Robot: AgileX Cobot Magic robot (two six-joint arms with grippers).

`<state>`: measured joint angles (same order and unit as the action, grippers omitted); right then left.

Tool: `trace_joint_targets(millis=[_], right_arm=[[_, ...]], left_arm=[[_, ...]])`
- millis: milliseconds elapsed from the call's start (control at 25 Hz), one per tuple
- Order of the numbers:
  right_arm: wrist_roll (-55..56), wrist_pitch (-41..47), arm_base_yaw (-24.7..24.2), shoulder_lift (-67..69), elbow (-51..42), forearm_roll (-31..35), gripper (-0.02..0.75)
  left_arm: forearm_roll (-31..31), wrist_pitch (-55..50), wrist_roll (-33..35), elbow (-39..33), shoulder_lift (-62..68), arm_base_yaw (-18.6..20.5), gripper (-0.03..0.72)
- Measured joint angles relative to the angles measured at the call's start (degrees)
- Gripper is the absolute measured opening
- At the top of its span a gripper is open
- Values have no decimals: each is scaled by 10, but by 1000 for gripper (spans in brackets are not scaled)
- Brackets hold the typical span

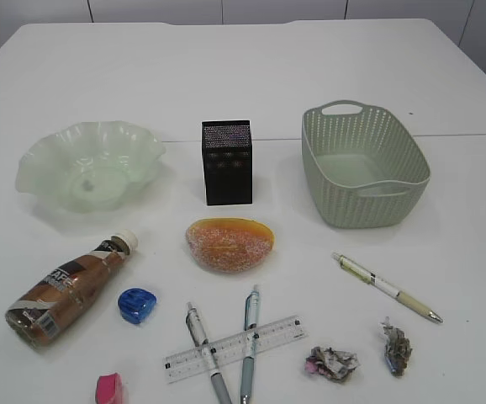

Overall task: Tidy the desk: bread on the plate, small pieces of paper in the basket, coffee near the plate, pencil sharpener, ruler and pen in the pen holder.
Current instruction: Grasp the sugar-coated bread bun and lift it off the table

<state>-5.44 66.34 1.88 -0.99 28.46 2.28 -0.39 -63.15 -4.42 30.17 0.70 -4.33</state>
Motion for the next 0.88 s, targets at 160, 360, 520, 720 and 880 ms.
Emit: trace_joint_targets(millis=[160,360,520,720,880], right_arm=[[0,0,0,0,0,0,559],[0,0,0,0,0,0,559],[0,0,0,0,0,0,559],[0,0,0,0,0,0,559],[0,0,0,0,0,0,559]], left_arm=[[0,0,0,0,0,0,386],[-4,0,0,0,0,0,374],[-5,0,0,0,0,0,365],[-6,0,0,0,0,0,363],[-6,0,0,0,0,0,363]])
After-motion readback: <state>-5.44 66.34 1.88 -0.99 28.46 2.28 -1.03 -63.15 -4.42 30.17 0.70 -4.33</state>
